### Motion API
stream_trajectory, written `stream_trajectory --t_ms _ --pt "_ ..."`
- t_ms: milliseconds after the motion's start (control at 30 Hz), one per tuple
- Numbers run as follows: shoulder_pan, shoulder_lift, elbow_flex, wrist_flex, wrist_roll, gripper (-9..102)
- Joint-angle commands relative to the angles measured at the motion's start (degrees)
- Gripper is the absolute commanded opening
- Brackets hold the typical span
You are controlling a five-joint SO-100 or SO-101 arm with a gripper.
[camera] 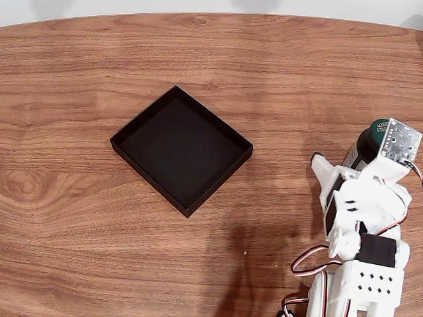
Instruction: Pick up the pill bottle and place it in the black box.
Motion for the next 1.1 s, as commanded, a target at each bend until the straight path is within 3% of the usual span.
stream_trajectory --t_ms 0,233,1067 --pt "2.55 -1.23 -0.97 -1.23 2.11 29" --pt "5.62 -3.34 -0.97 1.93 7.47 30" --pt "7.82 -13.01 -0.97 -12.92 5.98 47"
